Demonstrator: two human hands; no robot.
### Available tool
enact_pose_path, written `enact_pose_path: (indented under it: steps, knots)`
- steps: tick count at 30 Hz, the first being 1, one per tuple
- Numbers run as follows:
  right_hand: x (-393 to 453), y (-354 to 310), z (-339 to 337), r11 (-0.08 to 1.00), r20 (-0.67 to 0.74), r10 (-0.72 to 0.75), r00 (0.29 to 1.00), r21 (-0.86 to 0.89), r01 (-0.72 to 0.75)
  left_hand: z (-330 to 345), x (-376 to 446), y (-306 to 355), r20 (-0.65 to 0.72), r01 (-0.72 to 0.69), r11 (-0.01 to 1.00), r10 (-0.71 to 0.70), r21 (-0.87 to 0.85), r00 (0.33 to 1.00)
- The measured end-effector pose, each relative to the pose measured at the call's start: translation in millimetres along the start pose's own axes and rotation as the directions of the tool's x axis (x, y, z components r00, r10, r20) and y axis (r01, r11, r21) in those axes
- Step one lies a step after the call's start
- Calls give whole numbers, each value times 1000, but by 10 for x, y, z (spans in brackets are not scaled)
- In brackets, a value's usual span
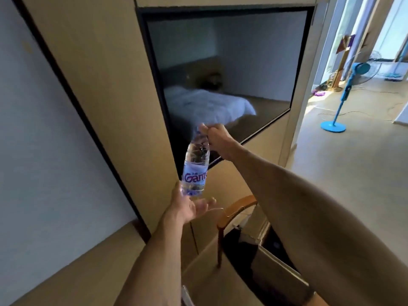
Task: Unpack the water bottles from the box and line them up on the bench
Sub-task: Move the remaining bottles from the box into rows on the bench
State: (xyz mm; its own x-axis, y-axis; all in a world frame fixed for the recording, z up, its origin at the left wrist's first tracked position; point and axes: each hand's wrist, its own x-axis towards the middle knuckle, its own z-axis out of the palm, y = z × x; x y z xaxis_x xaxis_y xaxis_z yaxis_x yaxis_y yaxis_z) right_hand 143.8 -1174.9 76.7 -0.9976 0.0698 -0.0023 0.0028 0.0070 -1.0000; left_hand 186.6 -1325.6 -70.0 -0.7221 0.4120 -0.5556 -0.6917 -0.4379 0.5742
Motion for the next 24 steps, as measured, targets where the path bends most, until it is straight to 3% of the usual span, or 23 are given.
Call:
enact_pose_path:
  steps: [4, 8, 12, 18, 21, 24]
  knots:
    - [-107, -72, 801, 998, 80, 53, 995, 31, -55, -325, -521, 157, -15, -233, 948, 235, -219, 972]
    - [-294, -56, 1511, 962, 143, -61, 988, -257, 97, -847, -1116, 324, -103, -408, 900, 396, -155, 912]
    - [-523, -70, 2283, 970, 218, -34, 975, -229, 85, -1460, -1819, 527, -232, -539, 838, 509, -87, 829]
    - [-1114, -53, 3749, 997, 247, -31, 968, -60, 47, -2481, -2802, 692, -245, -508, 855, 472, -109, 847]
    - [-1421, -80, 4523, 998, 338, -9, 941, 55, -10, -3011, -3262, 763, -226, -406, 907, 374, -113, 899]
    - [-1764, -38, 5247, 995, 438, 35, 898, 69, -72, -3518, -3702, 770, -294, -417, 907, 384, -55, 875]
